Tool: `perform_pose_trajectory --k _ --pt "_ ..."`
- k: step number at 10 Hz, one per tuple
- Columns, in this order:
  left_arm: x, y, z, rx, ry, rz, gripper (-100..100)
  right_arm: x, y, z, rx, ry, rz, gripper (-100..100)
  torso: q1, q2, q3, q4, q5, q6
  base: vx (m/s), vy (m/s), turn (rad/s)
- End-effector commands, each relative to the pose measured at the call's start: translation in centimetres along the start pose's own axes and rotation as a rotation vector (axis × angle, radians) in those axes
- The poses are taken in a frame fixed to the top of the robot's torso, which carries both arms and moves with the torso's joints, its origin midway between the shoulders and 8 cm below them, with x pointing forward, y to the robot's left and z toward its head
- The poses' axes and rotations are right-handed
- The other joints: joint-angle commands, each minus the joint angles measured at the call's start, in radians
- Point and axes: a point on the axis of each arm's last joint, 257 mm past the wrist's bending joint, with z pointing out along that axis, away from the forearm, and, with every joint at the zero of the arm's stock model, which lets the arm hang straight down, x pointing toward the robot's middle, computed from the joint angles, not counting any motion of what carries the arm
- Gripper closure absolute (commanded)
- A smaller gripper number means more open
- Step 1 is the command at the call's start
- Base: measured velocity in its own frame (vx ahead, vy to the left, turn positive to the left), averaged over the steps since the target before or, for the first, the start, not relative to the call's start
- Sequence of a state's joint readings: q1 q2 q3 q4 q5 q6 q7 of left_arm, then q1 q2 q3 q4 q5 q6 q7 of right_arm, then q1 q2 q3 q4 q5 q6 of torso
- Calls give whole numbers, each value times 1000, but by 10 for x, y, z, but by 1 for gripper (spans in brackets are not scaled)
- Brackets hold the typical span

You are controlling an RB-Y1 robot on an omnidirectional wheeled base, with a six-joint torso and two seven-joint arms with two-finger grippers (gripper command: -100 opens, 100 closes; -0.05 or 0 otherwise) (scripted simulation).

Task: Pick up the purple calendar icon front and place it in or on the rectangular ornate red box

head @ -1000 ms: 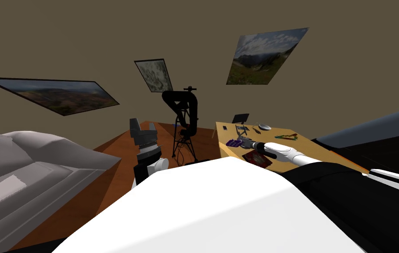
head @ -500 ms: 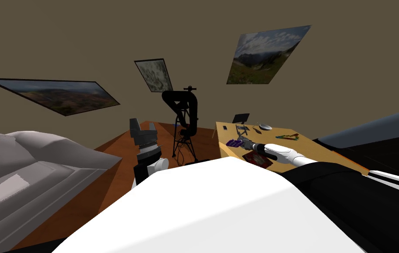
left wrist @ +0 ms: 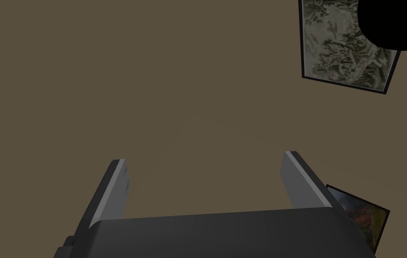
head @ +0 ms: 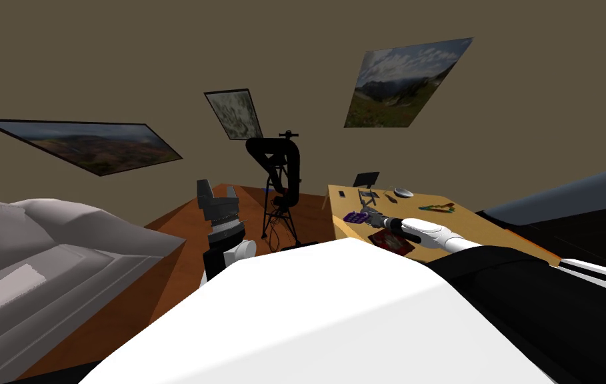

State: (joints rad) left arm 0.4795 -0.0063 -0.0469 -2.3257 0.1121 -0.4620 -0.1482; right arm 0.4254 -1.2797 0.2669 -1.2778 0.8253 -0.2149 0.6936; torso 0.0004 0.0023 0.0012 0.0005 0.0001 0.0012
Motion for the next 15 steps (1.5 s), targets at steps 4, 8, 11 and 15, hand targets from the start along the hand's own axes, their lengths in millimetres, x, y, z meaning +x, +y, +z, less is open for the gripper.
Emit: perform_pose_trajectory --k 4,8,11,15 --pt "0 0 0 0 0 0 0 -9 2 1 -2 -4 -133 -100 -4 -1 -1 0 -1 -1 3 -30 44" --pt "0 0 0 0 0 0 0 -13 1 1 1 -6 -187 0 -3 -1 0 0 -1 0 3 -33 31" --pt "0 0 0 0 0 0 0 -11 7 5 0 -1 -182 100 -2 -1 0 0 -1 0 3 -15 38" --pt "0 0 0 0 0 0 0 -11 8 5 0 -1 -181 100 -1 0 0 0 0 0 0 0 0"
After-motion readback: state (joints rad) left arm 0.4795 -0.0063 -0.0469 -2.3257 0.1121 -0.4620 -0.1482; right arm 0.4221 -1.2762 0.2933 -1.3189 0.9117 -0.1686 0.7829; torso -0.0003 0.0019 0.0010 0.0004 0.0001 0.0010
